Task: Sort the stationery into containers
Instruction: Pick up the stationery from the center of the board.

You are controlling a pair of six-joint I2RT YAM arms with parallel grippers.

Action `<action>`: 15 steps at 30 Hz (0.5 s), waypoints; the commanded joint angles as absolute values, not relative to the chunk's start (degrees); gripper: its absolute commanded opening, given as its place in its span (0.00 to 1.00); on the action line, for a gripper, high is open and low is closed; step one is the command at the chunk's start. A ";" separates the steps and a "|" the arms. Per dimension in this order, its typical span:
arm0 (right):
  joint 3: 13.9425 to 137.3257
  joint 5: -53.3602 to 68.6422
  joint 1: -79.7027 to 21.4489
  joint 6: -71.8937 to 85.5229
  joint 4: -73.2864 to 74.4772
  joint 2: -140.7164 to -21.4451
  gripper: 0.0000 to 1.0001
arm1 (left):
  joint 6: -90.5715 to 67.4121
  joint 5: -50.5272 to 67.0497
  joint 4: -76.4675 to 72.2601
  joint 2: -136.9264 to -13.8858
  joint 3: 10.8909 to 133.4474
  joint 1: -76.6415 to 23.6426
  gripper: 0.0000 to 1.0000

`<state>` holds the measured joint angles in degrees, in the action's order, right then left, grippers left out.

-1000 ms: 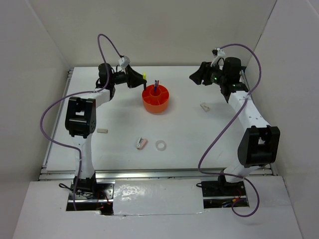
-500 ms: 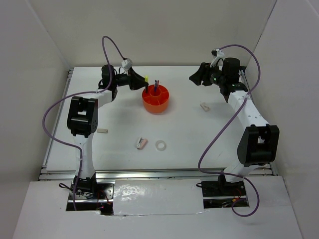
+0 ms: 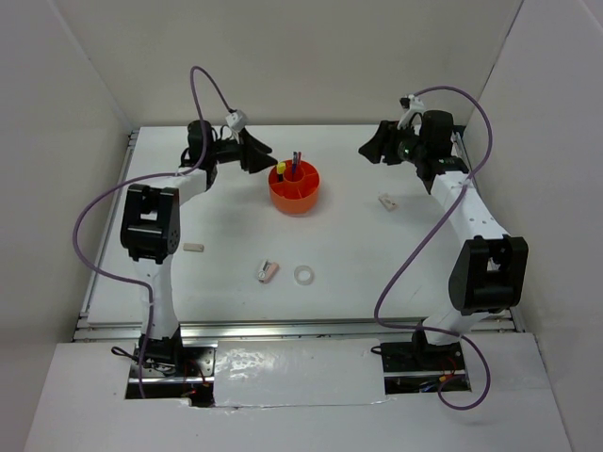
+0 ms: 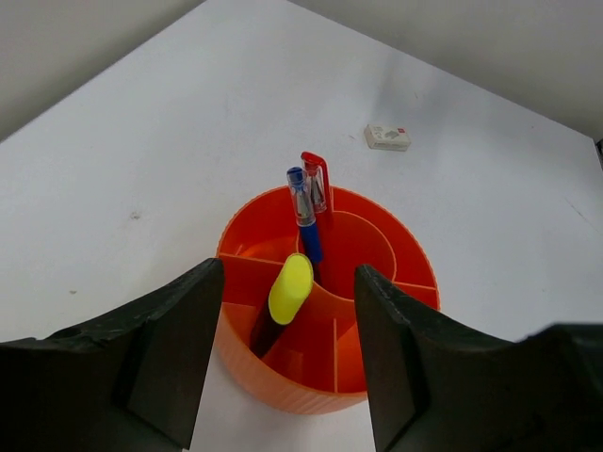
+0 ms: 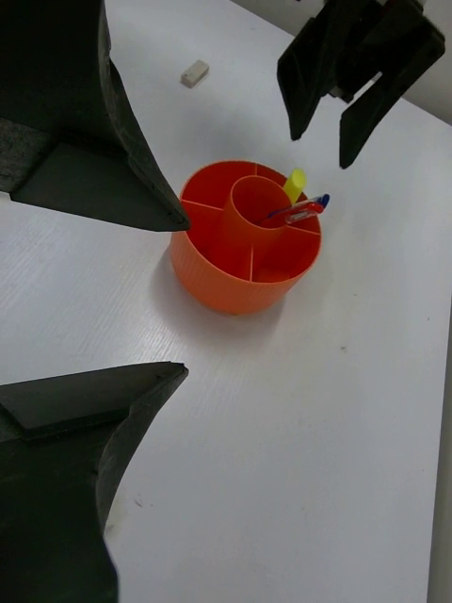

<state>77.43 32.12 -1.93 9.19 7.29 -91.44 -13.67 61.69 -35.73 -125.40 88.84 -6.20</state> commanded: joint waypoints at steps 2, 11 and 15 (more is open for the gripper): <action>77.08 31.99 -0.44 7.56 8.87 -88.51 0.64 | -11.88 63.71 -37.02 -114.28 87.89 -2.38 0.69; 74.71 29.97 1.49 3.26 14.23 -85.79 0.63 | 65.79 45.50 55.60 -106.71 100.58 3.87 0.68; 73.04 29.71 1.76 2.20 15.29 -83.94 0.63 | 74.00 35.88 60.20 -103.63 88.18 5.09 0.67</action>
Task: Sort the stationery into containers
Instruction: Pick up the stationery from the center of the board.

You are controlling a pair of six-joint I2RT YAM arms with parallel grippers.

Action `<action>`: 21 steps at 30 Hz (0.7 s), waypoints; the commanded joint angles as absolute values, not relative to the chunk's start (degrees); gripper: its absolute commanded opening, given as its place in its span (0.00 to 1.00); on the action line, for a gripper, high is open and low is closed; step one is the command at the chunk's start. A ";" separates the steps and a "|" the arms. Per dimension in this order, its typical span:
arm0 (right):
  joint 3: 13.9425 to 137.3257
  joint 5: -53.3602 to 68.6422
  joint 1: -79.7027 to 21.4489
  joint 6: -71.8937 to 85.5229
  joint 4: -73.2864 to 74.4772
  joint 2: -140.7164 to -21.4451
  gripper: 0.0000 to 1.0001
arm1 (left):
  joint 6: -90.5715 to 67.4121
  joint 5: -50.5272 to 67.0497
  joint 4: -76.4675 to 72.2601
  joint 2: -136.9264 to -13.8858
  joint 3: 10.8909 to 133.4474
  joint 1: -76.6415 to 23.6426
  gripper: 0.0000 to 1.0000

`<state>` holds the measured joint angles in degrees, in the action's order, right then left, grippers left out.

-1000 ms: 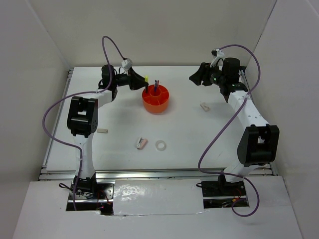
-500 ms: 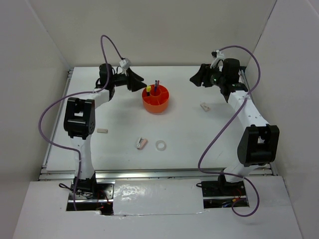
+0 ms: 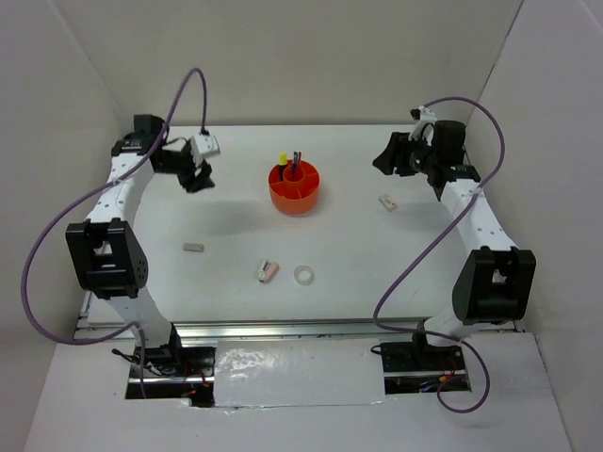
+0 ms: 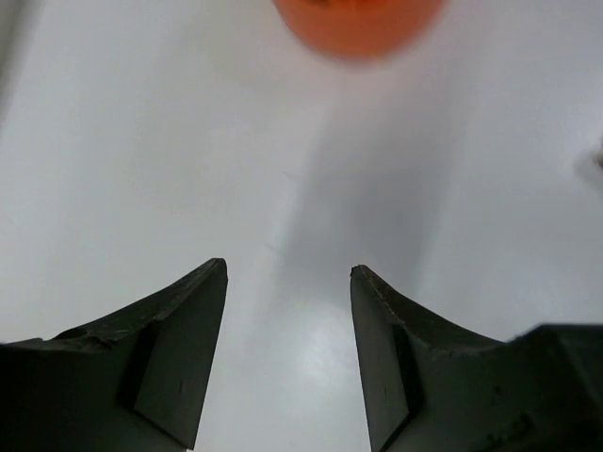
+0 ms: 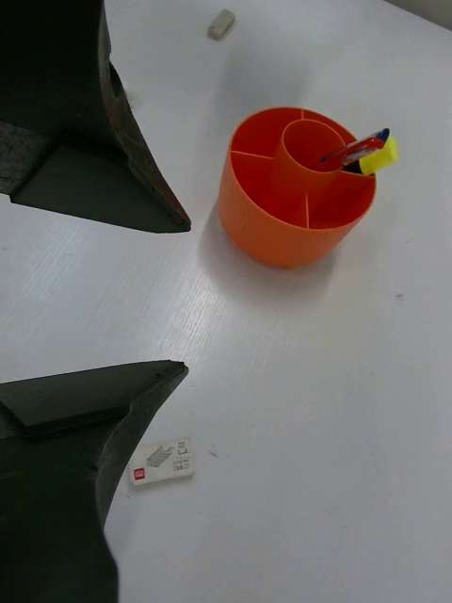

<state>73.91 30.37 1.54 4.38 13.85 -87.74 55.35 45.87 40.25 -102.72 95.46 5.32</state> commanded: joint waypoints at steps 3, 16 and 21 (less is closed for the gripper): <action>71.81 29.62 1.67 1.41 15.99 -82.62 0.63 | 77.94 28.24 59.68 -102.22 79.65 5.62 0.66; 70.67 29.53 0.62 0.62 18.02 -81.65 0.63 | 78.13 18.55 50.55 -102.74 71.55 3.87 0.79; 70.84 29.62 0.62 -1.04 18.37 -81.65 0.64 | 79.89 16.96 49.22 -104.58 71.19 3.08 0.77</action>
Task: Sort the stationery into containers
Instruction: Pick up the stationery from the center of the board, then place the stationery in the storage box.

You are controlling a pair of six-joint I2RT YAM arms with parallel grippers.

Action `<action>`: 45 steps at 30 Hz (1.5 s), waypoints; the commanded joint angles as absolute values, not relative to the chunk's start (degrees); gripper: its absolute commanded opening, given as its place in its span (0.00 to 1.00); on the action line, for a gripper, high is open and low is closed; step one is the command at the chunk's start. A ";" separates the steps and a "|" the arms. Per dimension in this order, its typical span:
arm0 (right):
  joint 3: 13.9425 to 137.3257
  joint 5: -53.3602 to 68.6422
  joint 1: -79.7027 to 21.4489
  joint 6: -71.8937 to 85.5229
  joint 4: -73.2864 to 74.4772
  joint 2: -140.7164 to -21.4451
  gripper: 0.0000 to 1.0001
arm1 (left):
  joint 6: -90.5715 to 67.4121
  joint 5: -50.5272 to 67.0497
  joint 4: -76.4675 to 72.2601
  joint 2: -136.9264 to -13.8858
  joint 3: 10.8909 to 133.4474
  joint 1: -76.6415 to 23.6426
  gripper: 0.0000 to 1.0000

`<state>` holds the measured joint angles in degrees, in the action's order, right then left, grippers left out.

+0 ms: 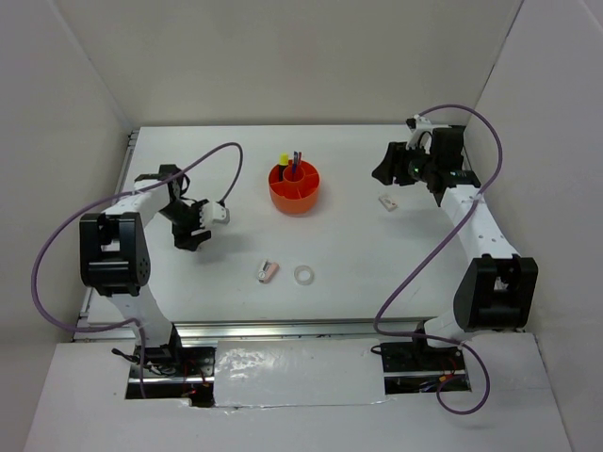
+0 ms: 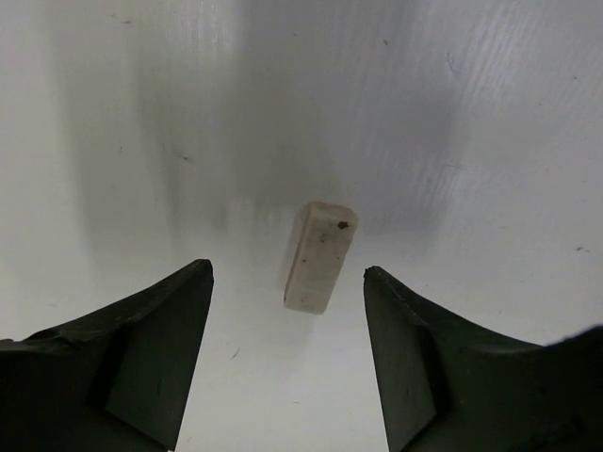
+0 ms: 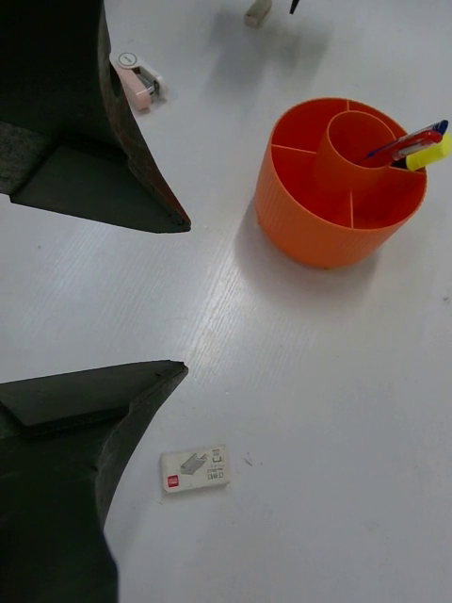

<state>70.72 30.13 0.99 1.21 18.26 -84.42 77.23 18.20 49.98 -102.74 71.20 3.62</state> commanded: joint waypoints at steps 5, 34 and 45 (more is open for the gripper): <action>70.66 29.71 0.79 -1.41 18.54 -81.74 0.64 | 79.89 17.75 48.43 -105.56 70.40 2.90 0.71; 70.23 30.59 0.62 -0.09 16.44 -83.14 0.62 | -5.24 42.82 -26.84 -85.24 56.86 -10.44 0.00; 71.63 30.85 0.53 2.11 15.38 -85.78 0.62 | -18.63 32.09 -49.57 -96.75 56.69 -17.66 0.03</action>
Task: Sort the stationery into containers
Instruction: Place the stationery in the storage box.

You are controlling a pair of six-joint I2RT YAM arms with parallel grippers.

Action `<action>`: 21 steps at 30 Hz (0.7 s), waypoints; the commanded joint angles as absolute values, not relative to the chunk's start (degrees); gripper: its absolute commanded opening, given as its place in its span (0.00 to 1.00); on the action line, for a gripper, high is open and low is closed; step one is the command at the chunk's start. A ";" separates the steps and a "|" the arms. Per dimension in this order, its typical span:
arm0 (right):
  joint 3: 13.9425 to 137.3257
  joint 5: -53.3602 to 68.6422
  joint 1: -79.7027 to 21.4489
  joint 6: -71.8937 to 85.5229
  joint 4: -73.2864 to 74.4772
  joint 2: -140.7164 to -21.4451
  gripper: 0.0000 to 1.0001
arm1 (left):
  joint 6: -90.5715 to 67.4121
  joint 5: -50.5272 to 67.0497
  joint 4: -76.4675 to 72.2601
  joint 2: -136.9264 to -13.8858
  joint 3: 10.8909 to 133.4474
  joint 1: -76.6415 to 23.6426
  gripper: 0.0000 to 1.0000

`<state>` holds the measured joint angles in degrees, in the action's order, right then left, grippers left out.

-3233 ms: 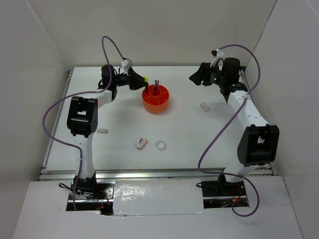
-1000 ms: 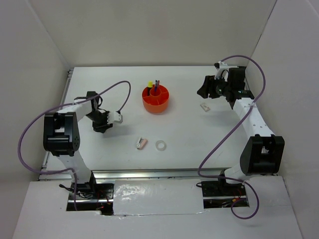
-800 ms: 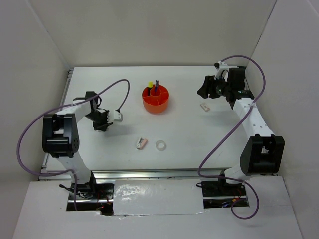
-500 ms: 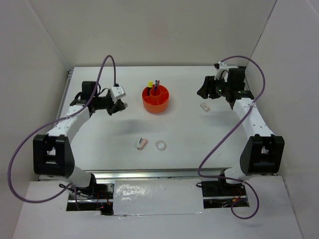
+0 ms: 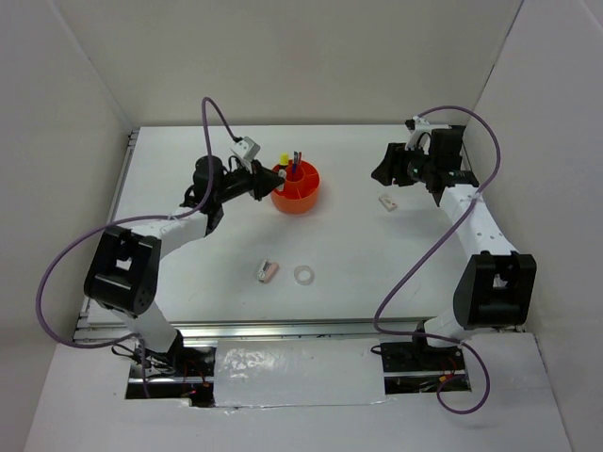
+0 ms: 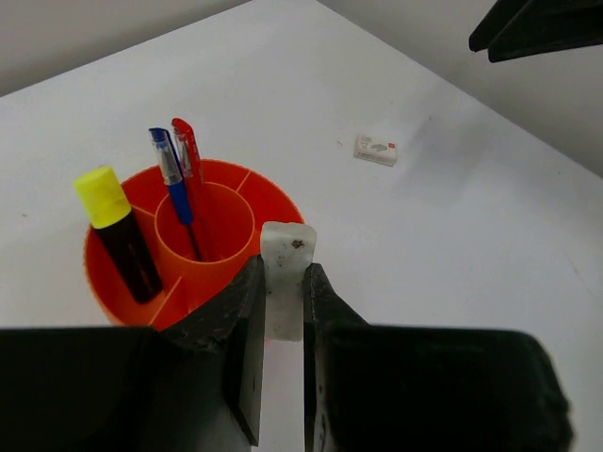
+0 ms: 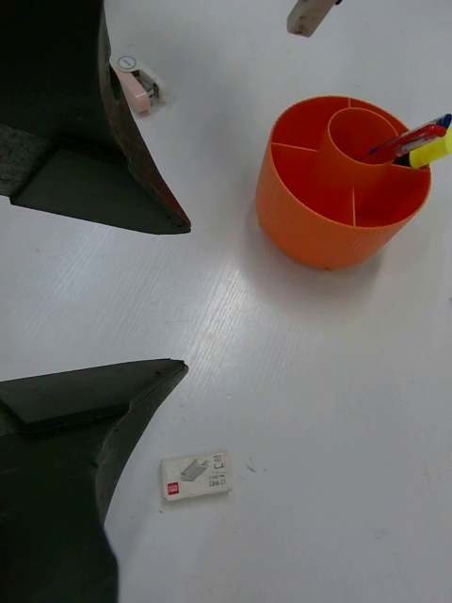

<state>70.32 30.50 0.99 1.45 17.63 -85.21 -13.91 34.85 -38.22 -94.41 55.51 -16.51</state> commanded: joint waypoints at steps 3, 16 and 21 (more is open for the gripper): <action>71.72 30.67 0.53 1.58 15.47 -85.96 0.62 | -18.46 29.71 -50.97 -99.39 57.83 -17.93 0.02; 72.51 30.94 1.32 0.88 16.17 -87.54 0.62 | -18.46 26.19 -53.70 -105.99 61.08 -17.84 0.17; 72.68 30.24 1.32 0.97 16.17 -87.89 0.62 | -17.93 26.28 -53.70 -106.26 60.73 -17.93 0.25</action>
<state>70.37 30.59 1.02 1.56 17.65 -87.64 -18.31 26.68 -48.21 -105.89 59.00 -17.82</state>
